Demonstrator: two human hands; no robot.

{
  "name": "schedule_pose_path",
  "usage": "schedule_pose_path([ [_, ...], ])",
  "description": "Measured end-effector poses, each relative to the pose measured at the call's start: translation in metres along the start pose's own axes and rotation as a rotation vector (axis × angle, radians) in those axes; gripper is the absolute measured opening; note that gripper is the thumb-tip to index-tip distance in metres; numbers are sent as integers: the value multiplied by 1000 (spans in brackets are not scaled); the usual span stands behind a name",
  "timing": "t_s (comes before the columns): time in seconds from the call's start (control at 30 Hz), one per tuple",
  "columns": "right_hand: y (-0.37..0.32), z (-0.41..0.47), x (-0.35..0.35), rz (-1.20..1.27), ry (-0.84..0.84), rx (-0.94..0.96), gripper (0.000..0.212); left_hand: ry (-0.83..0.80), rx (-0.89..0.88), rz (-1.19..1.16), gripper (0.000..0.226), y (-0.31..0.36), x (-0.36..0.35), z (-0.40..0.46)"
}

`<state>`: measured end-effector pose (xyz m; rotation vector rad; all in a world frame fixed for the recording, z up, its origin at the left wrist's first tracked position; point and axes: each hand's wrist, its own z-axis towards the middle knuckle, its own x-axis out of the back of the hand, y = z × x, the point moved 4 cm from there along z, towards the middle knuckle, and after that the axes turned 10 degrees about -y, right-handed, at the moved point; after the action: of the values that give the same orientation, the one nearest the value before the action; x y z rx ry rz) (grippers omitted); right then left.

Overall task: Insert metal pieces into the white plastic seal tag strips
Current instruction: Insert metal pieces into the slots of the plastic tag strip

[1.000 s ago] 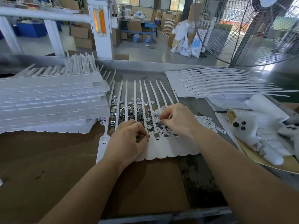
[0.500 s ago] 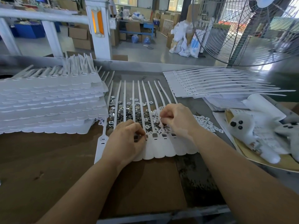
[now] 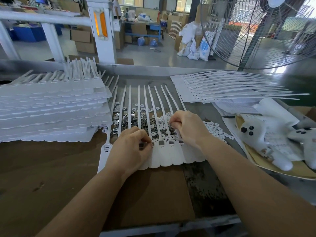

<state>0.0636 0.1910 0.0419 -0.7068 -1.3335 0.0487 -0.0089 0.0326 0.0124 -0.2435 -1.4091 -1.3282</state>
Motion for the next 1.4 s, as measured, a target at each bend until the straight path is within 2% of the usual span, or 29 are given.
schedule_pose_path([
  [0.4,-5,-4,0,-99,-9,67,18,-8,0,7,4,0,0,0],
  [0.8,0,-5,2,-76,38,91,8,-7,5,7,2,2,0,0],
  [1.03,11,-13,12,112,24,42,4,-9,14,-1,3,0,0,-1],
  [1.23,34,-30,27,118,-53,-7,14,-10,3,6,1,1,0,0],
  [1.4,46,-39,37,65,-110,-32,9,-11,2,11,2,2,0,0],
])
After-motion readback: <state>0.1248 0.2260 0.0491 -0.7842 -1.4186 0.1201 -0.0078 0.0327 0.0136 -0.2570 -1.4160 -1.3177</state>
